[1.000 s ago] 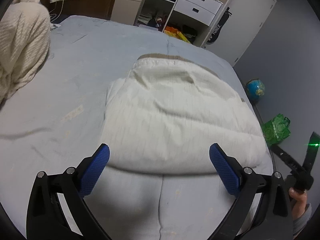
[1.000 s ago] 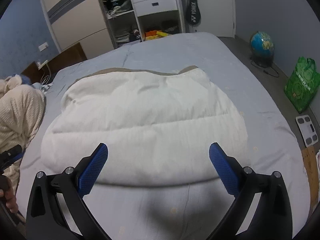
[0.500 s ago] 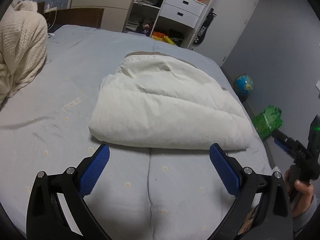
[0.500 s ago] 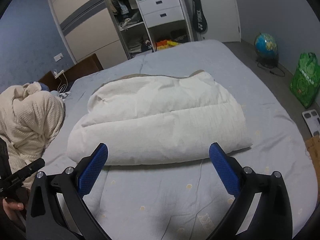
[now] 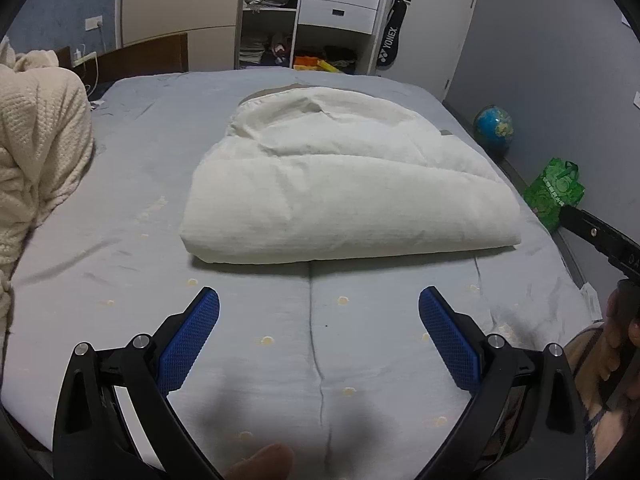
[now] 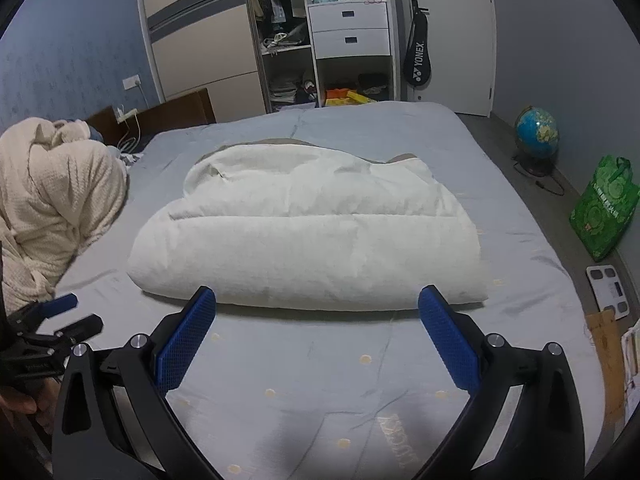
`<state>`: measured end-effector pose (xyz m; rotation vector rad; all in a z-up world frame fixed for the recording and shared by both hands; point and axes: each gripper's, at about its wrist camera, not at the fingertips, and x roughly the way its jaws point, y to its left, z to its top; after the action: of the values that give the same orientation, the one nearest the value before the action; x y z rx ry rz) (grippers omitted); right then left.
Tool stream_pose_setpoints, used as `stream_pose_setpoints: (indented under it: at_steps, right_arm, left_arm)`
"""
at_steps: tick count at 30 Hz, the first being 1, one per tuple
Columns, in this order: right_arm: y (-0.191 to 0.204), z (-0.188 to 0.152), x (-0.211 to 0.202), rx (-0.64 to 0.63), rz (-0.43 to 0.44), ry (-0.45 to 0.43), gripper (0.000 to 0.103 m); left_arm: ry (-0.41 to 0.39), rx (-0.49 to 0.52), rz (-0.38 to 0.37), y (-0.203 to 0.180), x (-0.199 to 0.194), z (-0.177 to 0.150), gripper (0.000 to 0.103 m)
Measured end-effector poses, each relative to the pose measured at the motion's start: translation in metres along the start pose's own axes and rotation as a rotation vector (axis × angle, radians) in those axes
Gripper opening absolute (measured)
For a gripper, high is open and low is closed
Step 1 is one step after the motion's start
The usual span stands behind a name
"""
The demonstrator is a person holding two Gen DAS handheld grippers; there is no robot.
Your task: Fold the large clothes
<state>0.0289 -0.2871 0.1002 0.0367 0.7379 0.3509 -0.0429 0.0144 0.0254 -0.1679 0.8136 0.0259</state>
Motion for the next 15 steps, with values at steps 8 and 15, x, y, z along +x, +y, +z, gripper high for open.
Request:
stream_pose_setpoints:
  at_steps: [8,15]
  right_arm:
    - [-0.010,-0.002,0.003,-0.004,-0.015,0.016,0.096]
    - [-0.007,-0.004,0.004,-0.024,-0.009,0.013,0.096]
  left_arm:
    - [-0.044,-0.037,0.058,0.008,-0.005,0.003,0.096]
    - [-0.067,-0.032,0.081,0.008,-0.011,0.002,0.096]
